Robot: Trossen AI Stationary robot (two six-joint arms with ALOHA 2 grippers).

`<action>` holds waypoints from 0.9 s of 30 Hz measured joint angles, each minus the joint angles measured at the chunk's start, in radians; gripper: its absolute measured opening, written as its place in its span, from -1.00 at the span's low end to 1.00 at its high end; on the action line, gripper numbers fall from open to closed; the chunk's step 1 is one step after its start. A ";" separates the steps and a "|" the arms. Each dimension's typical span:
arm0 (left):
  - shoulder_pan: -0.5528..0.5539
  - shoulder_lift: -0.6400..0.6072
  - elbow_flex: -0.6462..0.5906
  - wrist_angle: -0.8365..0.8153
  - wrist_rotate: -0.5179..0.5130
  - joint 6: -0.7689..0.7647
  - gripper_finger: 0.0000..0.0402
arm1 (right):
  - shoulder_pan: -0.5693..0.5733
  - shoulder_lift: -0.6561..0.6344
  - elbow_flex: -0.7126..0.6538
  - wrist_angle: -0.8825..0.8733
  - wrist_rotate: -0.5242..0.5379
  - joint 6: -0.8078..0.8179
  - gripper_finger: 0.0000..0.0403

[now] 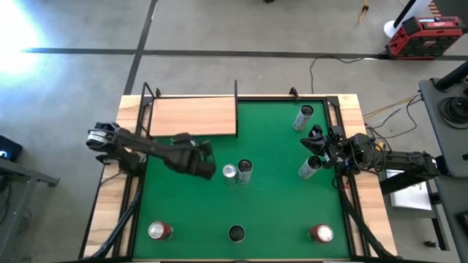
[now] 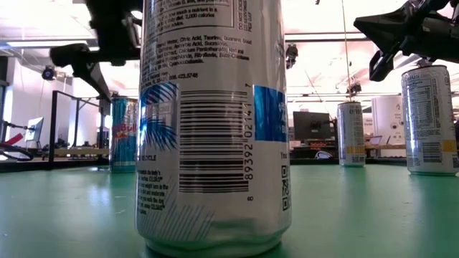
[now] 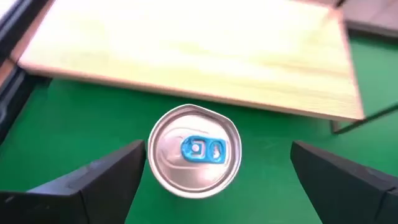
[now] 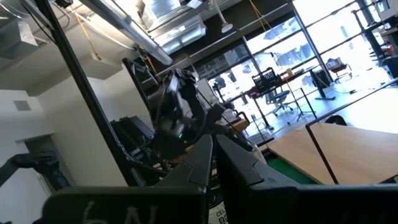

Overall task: Place canned beverage on shelf
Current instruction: Put the left blue soda can on the shelf

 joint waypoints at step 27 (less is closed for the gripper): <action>-0.056 0.001 -0.349 0.365 -0.204 0.097 0.91 | 0.000 0.000 0.000 0.000 0.000 0.000 -0.94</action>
